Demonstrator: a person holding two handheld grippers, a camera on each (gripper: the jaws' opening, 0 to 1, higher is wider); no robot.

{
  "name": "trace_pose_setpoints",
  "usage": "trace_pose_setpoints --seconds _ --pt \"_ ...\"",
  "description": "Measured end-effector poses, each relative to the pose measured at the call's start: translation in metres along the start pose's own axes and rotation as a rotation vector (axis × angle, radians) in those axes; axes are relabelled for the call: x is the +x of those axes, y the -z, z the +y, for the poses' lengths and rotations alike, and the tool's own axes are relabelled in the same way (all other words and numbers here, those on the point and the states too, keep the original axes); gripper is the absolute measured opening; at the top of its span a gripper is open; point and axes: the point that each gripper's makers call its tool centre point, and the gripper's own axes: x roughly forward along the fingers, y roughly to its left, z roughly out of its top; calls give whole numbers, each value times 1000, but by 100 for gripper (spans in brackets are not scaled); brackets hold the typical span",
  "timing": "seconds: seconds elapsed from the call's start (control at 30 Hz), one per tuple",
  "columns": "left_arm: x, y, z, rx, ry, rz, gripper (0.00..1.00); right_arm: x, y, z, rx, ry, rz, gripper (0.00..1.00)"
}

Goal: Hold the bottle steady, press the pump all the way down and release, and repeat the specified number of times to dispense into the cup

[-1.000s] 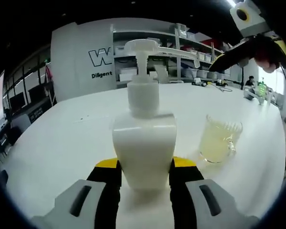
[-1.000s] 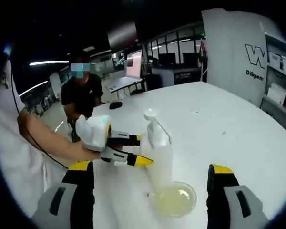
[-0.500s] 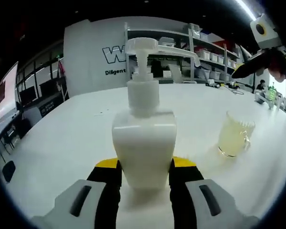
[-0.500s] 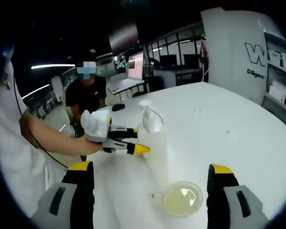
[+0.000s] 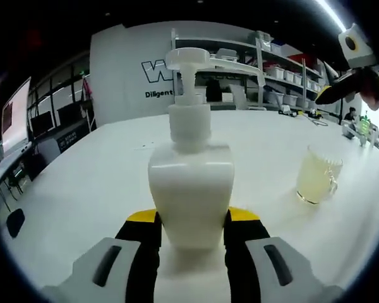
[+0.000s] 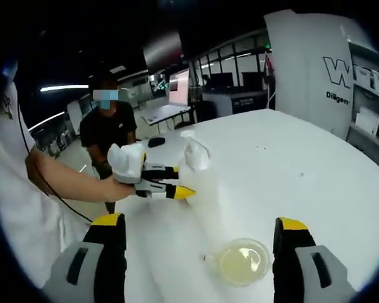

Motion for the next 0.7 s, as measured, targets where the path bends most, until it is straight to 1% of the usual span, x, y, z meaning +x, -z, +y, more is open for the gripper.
trace_pose_setpoints --seconds 0.03,0.07,0.1,0.13,0.17,0.2,0.23,0.27,0.3,0.37,0.4,0.43,0.47,0.5,0.53,0.57,0.6,0.63,0.67,0.7 --pt "0 0 1 -3 -2 0 37 0 1 2 -2 -12 7 96" --pt "-1 1 3 -3 -7 0 37 0 2 2 9 -8 14 96" --pt "-1 2 4 -5 -8 0 37 0 0 0 -16 6 3 95" --pt "-2 2 5 -4 -12 1 37 0 1 3 -8 -10 11 94" --pt "-2 2 6 -5 -13 1 37 0 1 2 6 -8 11 95" --pt "-3 2 8 -7 -17 2 37 0 0 0 -5 4 2 95" --pt "-3 3 10 -10 -20 2 37 -1 3 3 -8 -10 19 95" --pt "-4 3 12 -11 -23 3 37 -1 0 -1 -9 12 4 96" --pt "-4 3 14 -12 -26 3 37 -2 3 1 -8 -2 19 95" --pt "-6 4 18 -15 -32 6 37 -2 3 0 -6 9 18 95" --pt "-7 5 20 -16 -35 5 37 -3 6 3 3 -6 29 94" --pt "-7 5 22 -21 -39 5 37 -3 4 1 -4 7 16 96" --pt "-8 5 23 -22 -40 7 37 -2 4 1 -7 9 15 94" --pt "-9 6 26 -20 -45 9 37 -3 9 6 12 -15 42 92" --pt "-9 7 28 -21 -46 10 37 -3 3 2 -7 18 4 94" --pt "-10 8 30 -20 -49 10 37 -4 5 5 -17 4 14 93" --pt "-11 8 31 -23 -51 11 37 -4 7 6 18 -2 28 93" --pt "-12 8 31 -20 -51 12 37 -4 3 1 -1 24 5 93" --pt "-12 9 32 -19 -53 12 37 -4 5 5 -10 5 19 92" --pt "-12 10 34 -23 -56 13 37 -5 6 6 21 2 28 92"
